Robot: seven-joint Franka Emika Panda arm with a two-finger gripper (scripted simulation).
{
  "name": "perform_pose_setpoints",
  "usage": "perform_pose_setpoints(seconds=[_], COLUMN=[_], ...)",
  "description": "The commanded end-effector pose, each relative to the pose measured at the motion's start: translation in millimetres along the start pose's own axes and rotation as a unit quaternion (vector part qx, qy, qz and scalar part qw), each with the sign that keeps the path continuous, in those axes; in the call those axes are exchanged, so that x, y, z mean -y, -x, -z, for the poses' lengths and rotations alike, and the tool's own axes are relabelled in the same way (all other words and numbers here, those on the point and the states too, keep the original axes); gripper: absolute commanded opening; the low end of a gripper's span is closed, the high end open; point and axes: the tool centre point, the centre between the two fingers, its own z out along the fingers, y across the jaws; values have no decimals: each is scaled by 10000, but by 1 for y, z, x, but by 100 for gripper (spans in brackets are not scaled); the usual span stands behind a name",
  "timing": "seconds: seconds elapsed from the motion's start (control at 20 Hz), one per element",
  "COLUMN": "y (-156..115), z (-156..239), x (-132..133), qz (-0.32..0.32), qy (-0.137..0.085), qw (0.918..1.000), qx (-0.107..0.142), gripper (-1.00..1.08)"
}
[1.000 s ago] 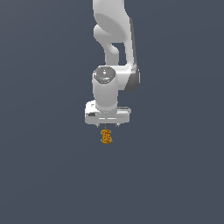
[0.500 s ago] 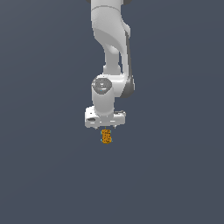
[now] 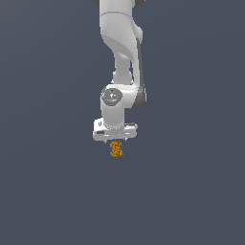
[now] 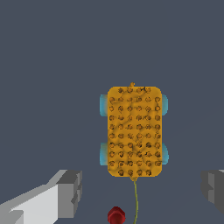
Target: Pick up the object and move it to a goal position.
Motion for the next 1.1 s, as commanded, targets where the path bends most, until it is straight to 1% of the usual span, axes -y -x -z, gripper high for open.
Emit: perform_pose_setpoints(seconds=[0.0,0.25,0.5,0.55,1.05], y=[1,2,1,1,1], z=[-11,-34,-41,-41,-40], x=[0,0,0,0,0], qz=[2,12,12,12,16], qy=[-1,0,0,0,2], qw=[10000,10000,10000,10000,10000], qx=[5,2,2,2,5], gripper=[100,100,100,-100,-100])
